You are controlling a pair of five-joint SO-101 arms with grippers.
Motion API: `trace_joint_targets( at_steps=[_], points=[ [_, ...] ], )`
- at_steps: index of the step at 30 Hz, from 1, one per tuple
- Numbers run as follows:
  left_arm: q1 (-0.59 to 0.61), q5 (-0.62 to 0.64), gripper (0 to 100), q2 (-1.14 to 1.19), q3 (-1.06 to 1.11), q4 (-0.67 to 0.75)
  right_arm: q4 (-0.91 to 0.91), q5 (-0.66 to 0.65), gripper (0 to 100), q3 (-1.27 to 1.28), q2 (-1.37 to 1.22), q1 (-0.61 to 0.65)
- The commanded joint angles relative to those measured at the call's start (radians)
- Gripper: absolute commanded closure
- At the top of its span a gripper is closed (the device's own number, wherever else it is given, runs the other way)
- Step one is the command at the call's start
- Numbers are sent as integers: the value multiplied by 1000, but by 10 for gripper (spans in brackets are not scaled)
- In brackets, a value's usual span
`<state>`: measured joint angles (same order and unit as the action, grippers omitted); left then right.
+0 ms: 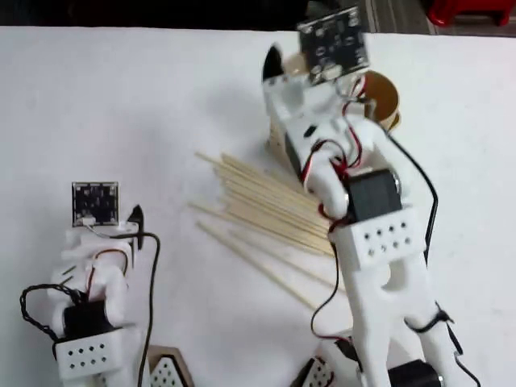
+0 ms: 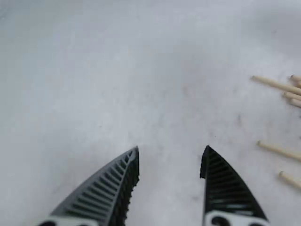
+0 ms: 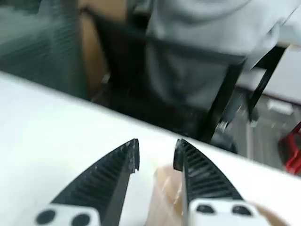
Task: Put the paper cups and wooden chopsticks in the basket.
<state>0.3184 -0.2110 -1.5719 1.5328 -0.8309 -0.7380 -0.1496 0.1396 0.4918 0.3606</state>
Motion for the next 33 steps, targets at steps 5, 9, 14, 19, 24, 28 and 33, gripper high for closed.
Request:
trace_joint_targets(
  at_steps=[5, 9, 14, 19, 24, 28, 33],
  points=[
    [-19, 8, 783, -10, -3, 26, -449, -241, 872, -2, 39, 165],
    [-19, 6, 783, -10, -3, 26, -499, -290, 872, 120, 21, 209],
    [-19, 5, 783, -10, -3, 26, -473, -301, 868, 238, -81, 214],
    [-19, 5, 783, -10, -3, 26, -472, -396, 868, 238, -286, 248],
    [-19, 5, 783, -10, -3, 26, -389, -396, 807, 236, -463, 269],
    [-19, 5, 783, -10, -3, 26, -318, -396, 757, 236, -542, 272],
    [-19, 5, 783, -10, -3, 26, -260, -397, 766, 236, -599, 271]
  ],
)
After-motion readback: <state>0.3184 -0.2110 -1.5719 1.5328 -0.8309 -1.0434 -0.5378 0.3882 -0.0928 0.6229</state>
